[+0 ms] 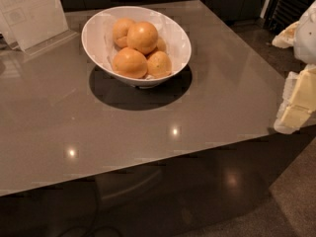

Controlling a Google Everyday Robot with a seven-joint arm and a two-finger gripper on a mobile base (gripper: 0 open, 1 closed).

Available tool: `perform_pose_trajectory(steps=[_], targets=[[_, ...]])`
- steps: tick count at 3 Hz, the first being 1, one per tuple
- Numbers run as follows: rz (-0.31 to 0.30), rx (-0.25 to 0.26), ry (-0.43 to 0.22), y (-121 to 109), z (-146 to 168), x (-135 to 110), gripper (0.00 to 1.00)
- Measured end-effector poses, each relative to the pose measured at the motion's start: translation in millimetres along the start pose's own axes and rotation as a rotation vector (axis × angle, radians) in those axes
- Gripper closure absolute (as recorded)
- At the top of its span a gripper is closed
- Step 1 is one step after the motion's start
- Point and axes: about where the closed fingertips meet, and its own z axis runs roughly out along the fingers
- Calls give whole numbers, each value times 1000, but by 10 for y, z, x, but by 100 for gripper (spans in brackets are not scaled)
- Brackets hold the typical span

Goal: Pick orange from white bowl

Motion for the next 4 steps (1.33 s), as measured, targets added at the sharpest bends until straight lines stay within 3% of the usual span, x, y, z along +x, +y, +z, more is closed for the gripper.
perform_pose_trajectory(steps=[1,2,4], targets=[[0,0,0,-1,0,0,0],[22,7,-63,-168,24,-107,0],[-6,-39,-208,-684,257,-676,0]])
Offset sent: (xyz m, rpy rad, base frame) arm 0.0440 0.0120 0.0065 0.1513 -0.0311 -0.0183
